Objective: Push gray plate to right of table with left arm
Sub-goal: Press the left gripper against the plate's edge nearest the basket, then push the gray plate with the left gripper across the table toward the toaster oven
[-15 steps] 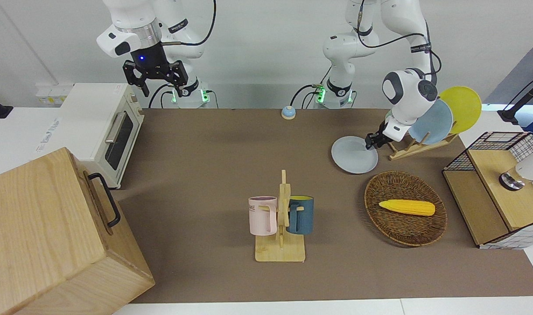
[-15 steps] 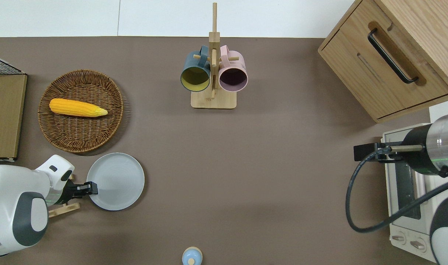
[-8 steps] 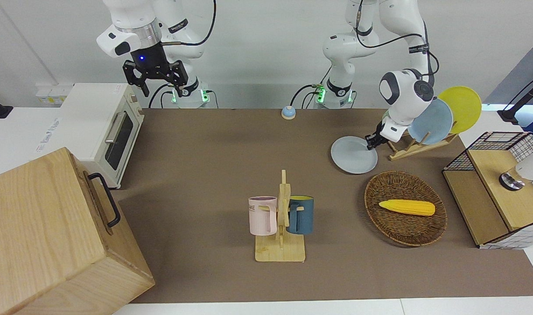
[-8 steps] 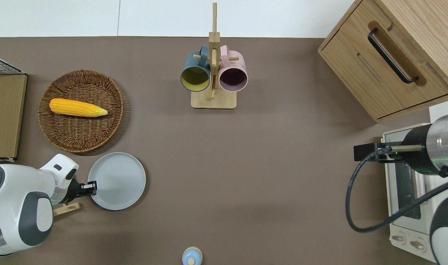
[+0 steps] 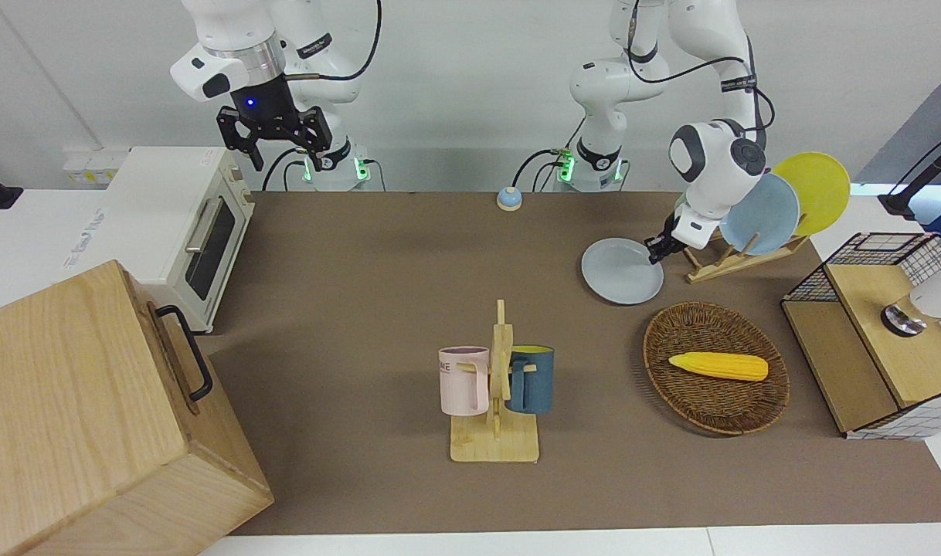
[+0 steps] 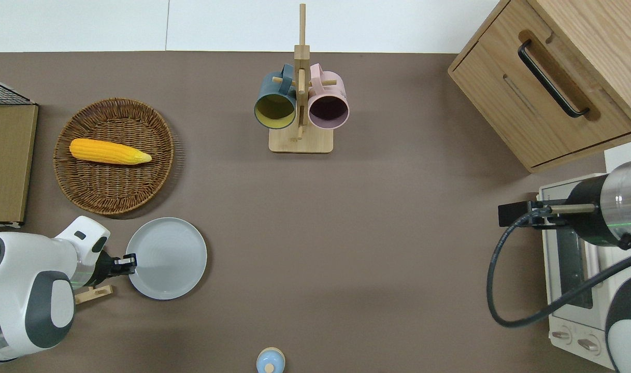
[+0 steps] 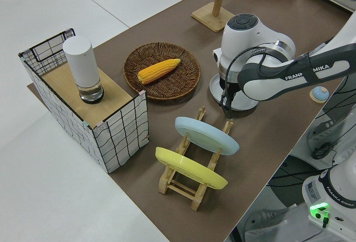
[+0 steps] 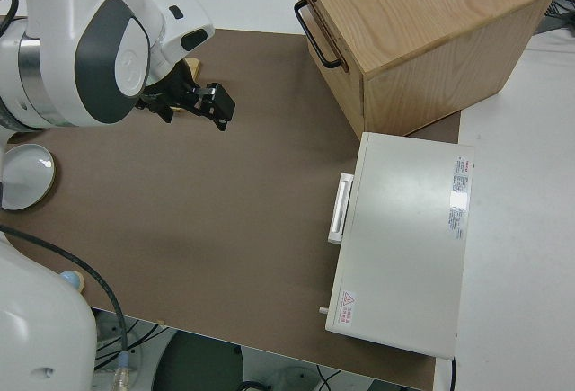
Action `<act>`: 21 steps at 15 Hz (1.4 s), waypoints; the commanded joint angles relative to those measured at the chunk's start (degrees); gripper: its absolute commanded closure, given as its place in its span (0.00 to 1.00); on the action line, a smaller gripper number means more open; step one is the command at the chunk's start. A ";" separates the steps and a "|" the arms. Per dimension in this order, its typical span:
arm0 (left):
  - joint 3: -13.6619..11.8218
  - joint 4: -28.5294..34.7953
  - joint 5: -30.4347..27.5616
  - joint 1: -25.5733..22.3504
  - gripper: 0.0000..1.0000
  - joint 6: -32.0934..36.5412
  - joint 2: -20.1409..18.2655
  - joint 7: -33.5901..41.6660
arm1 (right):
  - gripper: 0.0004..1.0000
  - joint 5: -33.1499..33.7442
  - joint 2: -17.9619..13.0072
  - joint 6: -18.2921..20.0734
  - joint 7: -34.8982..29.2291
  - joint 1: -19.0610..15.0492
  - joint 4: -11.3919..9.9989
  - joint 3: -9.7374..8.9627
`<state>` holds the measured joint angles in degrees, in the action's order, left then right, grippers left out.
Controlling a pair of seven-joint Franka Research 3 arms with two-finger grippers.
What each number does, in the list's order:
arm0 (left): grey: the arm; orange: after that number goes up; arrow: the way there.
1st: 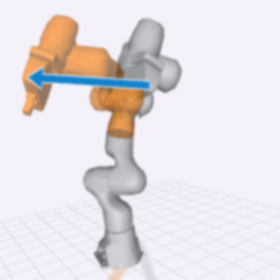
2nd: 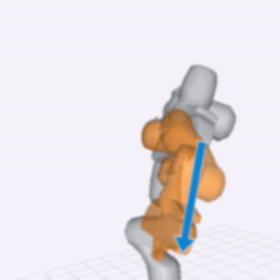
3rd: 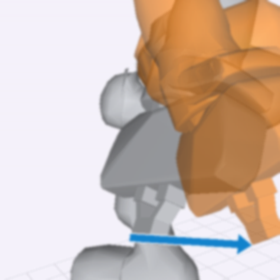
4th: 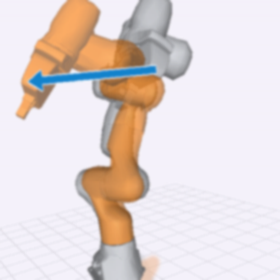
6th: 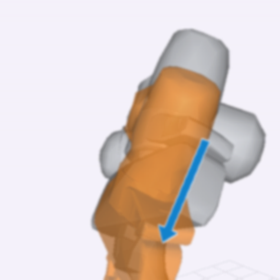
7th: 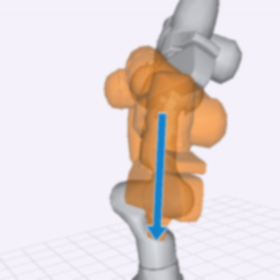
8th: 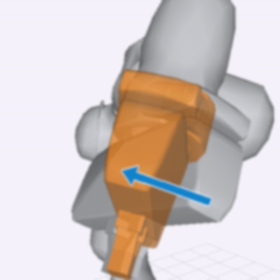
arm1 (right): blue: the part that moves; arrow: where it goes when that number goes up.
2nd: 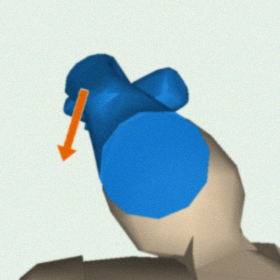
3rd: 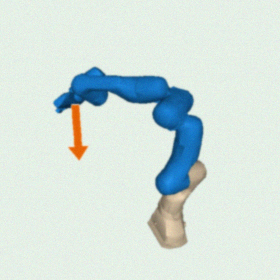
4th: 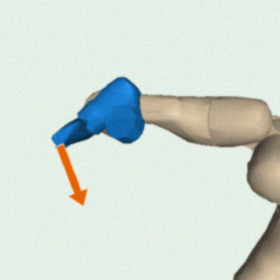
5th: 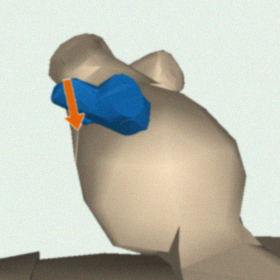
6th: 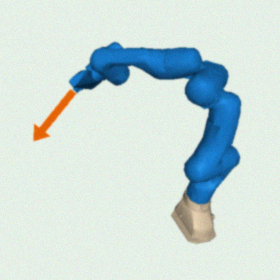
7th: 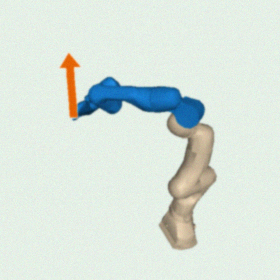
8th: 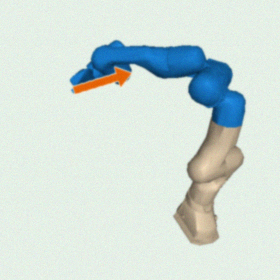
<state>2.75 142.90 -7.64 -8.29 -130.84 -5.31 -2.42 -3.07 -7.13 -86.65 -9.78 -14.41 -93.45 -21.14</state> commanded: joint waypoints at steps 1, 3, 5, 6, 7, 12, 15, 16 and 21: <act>0.67 1.85 -0.18 1.53 1.00 -1.44 -1.01 -3.63 | 0.00 -1.23 -1.57 -0.01 -0.59 -1.41 -1.56 -0.84; 1.90 2.03 -0.27 1.88 1.00 -1.43 -0.93 -6.35 | 0.00 -1.23 -1.57 -0.01 -0.59 -1.41 -1.56 -0.84; 2.78 2.29 -1.67 2.58 1.00 -1.35 -1.01 -7.59 | 0.00 -1.23 -1.57 -0.01 -0.59 -1.41 -1.56 -0.84; 2.87 2.38 -2.11 2.93 1.00 -1.35 -1.02 -8.38 | 0.00 -1.23 -1.57 -0.01 -0.59 -1.41 -1.56 -0.84; 3.22 2.47 -2.46 3.54 1.00 -1.35 -0.93 -9.17 | 0.00 -1.23 -1.57 -0.01 -0.59 -1.41 -1.56 -0.84; 5.24 2.99 -7.11 6.44 1.00 -1.35 -0.93 -11.38 | 0.00 -1.23 -1.57 -0.01 -0.59 -1.41 -1.56 -0.84; 7.87 3.43 -11.41 8.11 1.00 -1.78 -0.93 -13.99 | 0.00 -1.23 -1.57 -0.01 -0.59 -1.41 -1.56 -0.84; 8.67 3.52 -11.43 8.90 1.00 -2.66 -0.93 -15.67 | 0.00 -1.23 -1.57 -0.01 -0.59 -1.41 -1.56 -0.84; 8.94 3.87 -12.21 15.13 1.00 -5.03 -0.75 -24.10 | 0.00 -1.23 -1.57 -0.01 -0.59 -1.41 -1.56 -0.84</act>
<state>11.70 144.58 -18.18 3.02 -133.36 -5.37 -22.11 -3.07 -7.13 -86.65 -9.78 -14.41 -93.45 -21.14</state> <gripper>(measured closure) 0.974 0.004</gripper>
